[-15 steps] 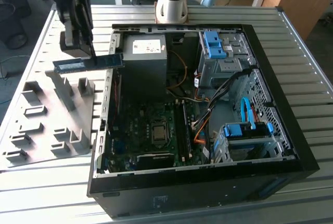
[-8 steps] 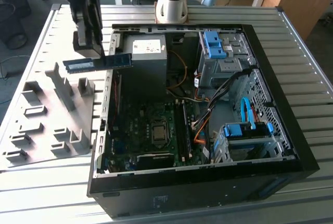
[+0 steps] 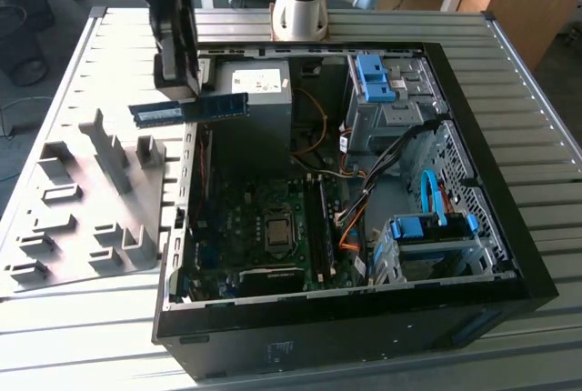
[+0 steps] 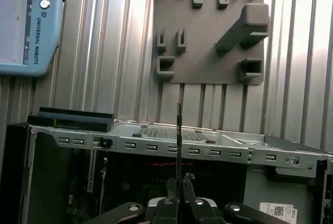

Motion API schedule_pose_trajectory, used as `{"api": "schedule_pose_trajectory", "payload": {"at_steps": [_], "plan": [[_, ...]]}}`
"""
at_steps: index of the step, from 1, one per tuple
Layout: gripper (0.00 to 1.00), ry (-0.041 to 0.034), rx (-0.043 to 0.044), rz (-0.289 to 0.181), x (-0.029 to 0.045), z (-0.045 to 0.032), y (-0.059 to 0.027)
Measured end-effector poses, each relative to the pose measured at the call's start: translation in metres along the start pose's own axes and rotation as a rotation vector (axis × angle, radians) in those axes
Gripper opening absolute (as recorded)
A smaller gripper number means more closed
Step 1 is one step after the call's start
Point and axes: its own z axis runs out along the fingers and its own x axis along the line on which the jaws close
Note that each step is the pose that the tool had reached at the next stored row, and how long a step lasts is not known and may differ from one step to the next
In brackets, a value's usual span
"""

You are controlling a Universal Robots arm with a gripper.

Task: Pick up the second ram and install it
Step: 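Pick up the second ram and move it above second insertion slot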

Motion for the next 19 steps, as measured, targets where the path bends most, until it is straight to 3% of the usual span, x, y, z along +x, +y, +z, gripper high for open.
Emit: {"api": "schedule_pose_trajectory", "payload": {"at_steps": [19], "plan": [[0.14, -0.0001, -0.0009, 0.000, 0.0041, 0.0003, -0.0497]]}}
